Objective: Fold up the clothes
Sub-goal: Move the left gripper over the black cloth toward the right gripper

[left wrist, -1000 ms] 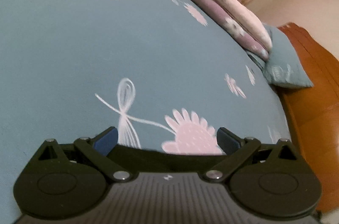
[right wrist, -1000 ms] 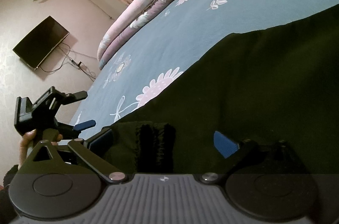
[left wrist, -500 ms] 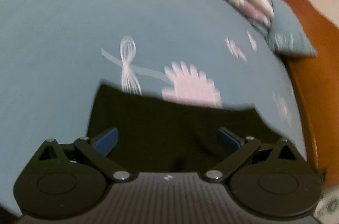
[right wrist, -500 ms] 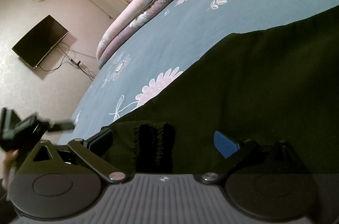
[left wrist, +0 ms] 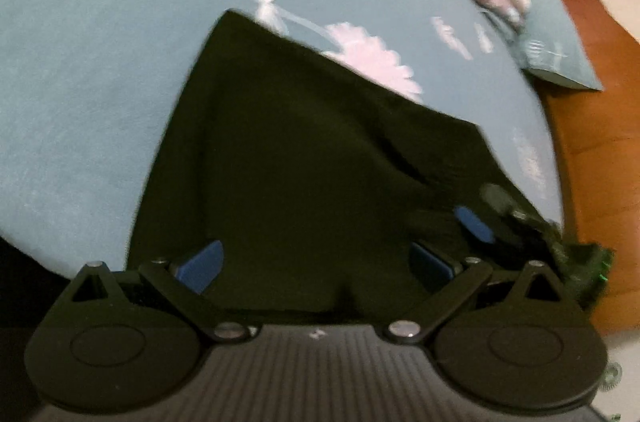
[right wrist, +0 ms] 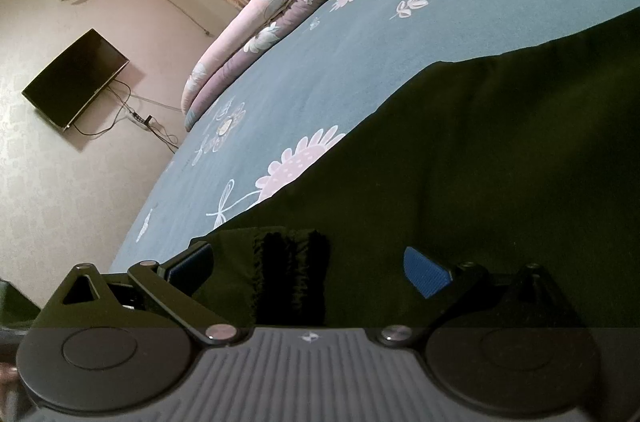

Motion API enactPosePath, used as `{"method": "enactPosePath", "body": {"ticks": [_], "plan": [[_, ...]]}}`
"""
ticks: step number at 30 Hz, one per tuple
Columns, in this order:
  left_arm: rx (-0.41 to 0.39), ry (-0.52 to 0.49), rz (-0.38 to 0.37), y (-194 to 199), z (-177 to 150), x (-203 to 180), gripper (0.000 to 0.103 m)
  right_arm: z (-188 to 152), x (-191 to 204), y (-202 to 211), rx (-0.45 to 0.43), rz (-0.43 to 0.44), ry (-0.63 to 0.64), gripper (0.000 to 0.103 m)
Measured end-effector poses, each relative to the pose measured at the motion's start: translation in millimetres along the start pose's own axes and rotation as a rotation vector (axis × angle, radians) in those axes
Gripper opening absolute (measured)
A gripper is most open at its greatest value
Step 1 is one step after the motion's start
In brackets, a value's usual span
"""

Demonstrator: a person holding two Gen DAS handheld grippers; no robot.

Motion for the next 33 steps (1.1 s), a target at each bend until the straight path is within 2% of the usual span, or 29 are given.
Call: {"method": "enactPosePath", "body": {"ticks": [5,11,15,19,27,33], "plan": [[0.027,-0.057,0.022,-7.2,-11.3,-11.0,0.099,-0.3,0.2,-0.8,-0.001,-0.008,0.007,0.103],[0.068,0.018,0.016,-21.5,-26.5,1.2,0.099,-0.6,0.1,-2.2,0.001,-0.013,0.014,0.103],[0.041,-0.012,-0.045,-11.7,-26.4,-17.0,0.099,-1.2,0.3,-2.4,0.000,-0.014,0.016,0.103],[0.008,-0.022,-0.111,-18.6,-21.4,-34.5,0.099,-1.5,-0.2,-1.6,0.001,-0.012,0.018,0.103],[0.125,-0.042,-0.089,-45.1,-47.6,-39.8,0.099,-1.2,-0.1,-2.5,0.002,-0.017,0.019,0.103],[0.055,-0.107,-0.202,-32.6,-39.9,-73.1,0.099,-4.4,1.8,-3.3,-0.002,-0.023,0.029,0.103]]}}
Point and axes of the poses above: each gripper's, at about its wrist camera, not at the fingertips, and y roughly against the way its jaws point, x to its left, z to its top, the point moved 7 cm from there along -y, roughly the way its jaws point
